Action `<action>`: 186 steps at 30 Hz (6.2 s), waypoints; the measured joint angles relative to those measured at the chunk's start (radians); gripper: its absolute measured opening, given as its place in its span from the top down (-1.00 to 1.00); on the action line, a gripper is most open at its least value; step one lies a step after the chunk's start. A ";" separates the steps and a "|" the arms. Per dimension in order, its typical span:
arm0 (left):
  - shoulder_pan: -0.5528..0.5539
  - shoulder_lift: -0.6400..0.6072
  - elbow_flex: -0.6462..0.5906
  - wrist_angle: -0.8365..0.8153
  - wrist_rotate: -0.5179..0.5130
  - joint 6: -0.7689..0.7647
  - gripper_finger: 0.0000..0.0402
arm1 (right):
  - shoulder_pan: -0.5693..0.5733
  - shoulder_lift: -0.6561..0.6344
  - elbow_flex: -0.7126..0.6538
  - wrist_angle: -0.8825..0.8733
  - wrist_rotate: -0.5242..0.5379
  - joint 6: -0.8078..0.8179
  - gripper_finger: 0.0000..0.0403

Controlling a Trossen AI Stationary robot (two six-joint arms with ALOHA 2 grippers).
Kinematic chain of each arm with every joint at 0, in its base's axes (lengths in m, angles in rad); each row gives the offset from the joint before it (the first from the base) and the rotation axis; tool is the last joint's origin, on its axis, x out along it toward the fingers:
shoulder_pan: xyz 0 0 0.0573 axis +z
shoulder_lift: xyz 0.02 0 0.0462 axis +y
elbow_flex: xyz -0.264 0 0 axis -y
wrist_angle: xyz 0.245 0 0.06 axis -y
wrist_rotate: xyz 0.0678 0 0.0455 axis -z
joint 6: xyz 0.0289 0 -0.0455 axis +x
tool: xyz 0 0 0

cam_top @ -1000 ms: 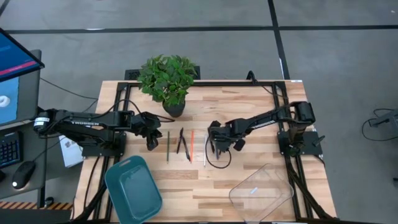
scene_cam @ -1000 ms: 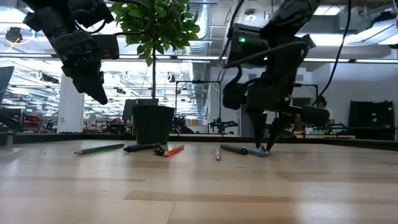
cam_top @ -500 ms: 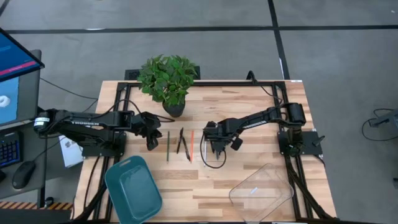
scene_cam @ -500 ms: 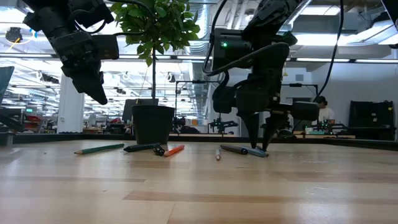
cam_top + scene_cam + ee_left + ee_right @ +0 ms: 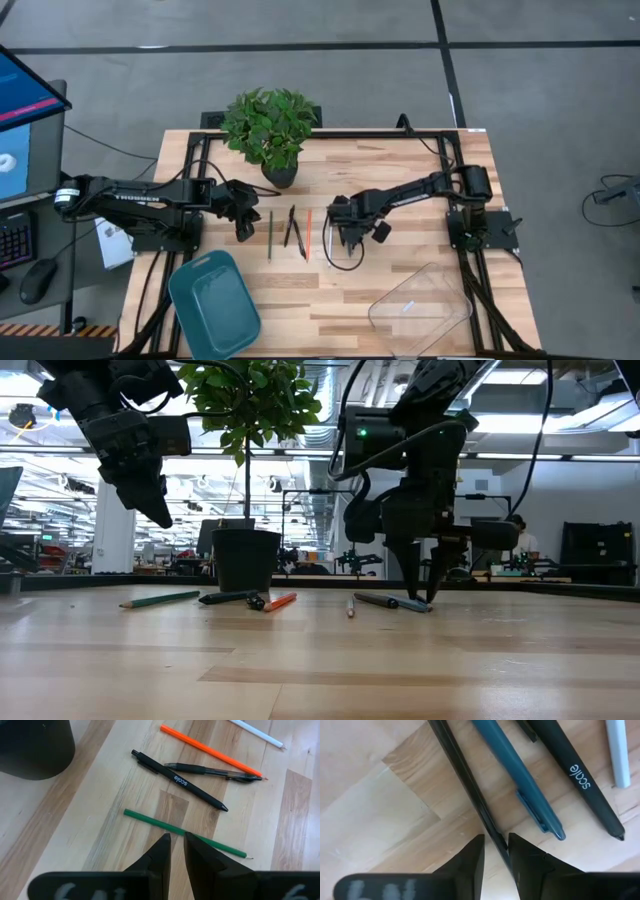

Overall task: Sort pens & pencils
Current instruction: Put the black pencil into the transparent bin

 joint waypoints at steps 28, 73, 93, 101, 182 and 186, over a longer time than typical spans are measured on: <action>0.000 0.000 0.000 0.000 0.000 0.000 0.78 | -0.006 0.006 -0.001 0.001 -0.032 -0.009 0.63; 0.000 0.000 0.000 0.000 -0.001 0.002 0.78 | -0.003 0.006 0.026 -0.021 -0.046 0.159 0.73; 0.000 0.000 0.000 -0.007 -0.002 0.002 0.78 | -0.003 0.002 0.257 -0.168 -0.069 0.211 0.73; 0.000 0.000 0.000 -0.028 -0.002 -0.007 0.78 | -0.002 0.001 0.410 -0.299 -0.069 0.246 0.72; 0.000 0.000 0.000 -0.016 -0.062 -0.017 0.78 | -0.008 -0.523 0.262 0.372 -0.282 0.744 0.72; 0.000 0.000 0.000 -0.015 -0.103 -0.017 0.78 | -0.019 -0.532 0.189 0.467 -0.283 0.744 0.72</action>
